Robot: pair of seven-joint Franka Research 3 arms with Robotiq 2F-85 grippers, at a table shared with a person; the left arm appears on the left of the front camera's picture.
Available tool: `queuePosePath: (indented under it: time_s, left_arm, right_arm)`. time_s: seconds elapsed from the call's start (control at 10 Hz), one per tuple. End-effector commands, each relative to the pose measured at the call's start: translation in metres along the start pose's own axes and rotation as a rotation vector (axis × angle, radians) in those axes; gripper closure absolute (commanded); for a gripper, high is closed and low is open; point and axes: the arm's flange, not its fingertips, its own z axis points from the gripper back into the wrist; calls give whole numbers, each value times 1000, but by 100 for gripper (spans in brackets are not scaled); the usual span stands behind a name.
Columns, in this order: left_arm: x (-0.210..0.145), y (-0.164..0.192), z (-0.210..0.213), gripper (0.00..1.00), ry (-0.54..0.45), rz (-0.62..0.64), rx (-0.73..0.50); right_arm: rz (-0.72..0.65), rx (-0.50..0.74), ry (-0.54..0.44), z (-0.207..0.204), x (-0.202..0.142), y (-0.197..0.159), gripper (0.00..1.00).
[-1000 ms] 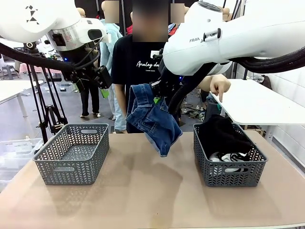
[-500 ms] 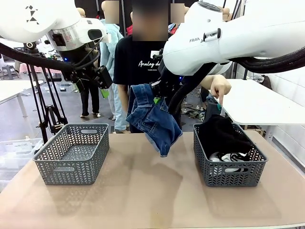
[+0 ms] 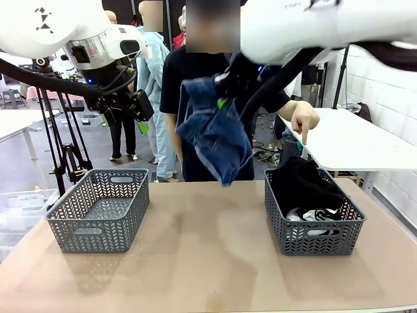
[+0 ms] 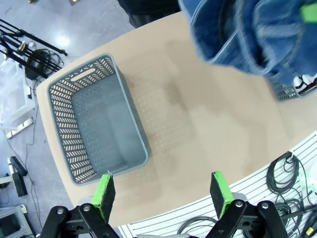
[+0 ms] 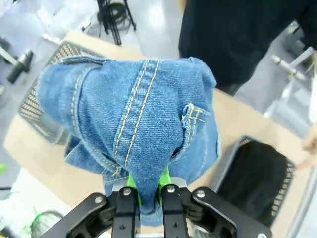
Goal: Sort the tops and bottoms.
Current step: Sort the clothes according to human instructions.
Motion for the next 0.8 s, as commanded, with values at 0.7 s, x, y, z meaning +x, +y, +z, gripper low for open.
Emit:
queuePosePath:
  time_s: [0.7]
  left_arm:
    - [-1, 3, 1, 0, -1, -12, -5]
  right_arm:
    - [-161, -81, -51, 50, -15, -97, 100]
